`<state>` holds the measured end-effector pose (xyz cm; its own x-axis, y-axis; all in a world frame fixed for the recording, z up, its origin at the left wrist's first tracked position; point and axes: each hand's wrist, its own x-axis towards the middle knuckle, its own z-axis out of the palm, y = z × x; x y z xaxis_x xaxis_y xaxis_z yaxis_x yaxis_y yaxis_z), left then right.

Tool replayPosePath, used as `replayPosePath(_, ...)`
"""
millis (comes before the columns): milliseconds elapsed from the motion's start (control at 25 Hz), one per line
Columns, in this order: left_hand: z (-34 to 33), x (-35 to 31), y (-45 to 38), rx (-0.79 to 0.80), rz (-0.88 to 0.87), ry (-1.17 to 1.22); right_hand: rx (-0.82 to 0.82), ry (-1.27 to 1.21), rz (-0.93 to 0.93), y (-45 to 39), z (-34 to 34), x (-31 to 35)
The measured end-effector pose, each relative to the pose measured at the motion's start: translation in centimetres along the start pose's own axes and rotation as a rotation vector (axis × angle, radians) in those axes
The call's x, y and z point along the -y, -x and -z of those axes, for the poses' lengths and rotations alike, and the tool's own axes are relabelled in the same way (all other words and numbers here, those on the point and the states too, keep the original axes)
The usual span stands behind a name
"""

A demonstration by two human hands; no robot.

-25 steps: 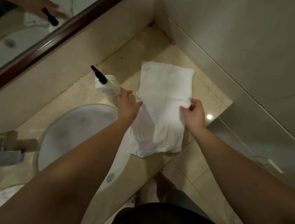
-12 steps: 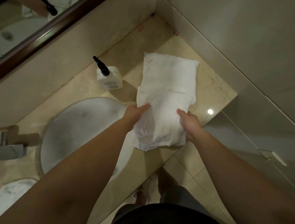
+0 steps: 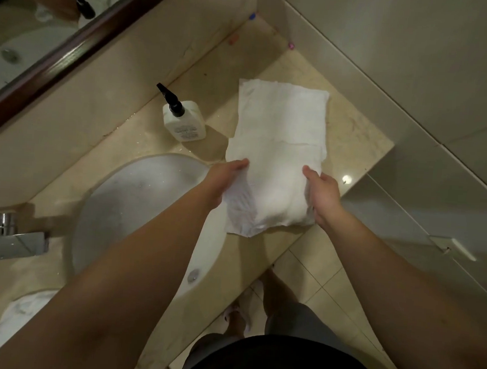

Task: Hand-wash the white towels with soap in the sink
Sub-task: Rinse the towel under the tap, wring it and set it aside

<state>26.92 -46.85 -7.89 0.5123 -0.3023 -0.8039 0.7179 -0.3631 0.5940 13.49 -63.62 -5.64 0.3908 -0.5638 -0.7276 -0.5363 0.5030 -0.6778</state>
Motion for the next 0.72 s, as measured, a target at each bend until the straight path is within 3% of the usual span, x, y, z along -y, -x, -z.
replayPosePath(320,-1.4,-7.1,3.1,-0.058,-0.203,0.06,0.006,0.028,0.204,1.7,0.3,8.1)
replayPosePath(520,-3.7,-12.7,2.7,-0.088,-0.281,0.053,-0.002,-0.008,0.257,-1.1,0.0,13.3)
replayPosePath(720,-5.2,-14.2,-0.3,-0.132,-0.394,0.046,-0.036,-0.061,0.288,-5.3,-0.9,14.3)
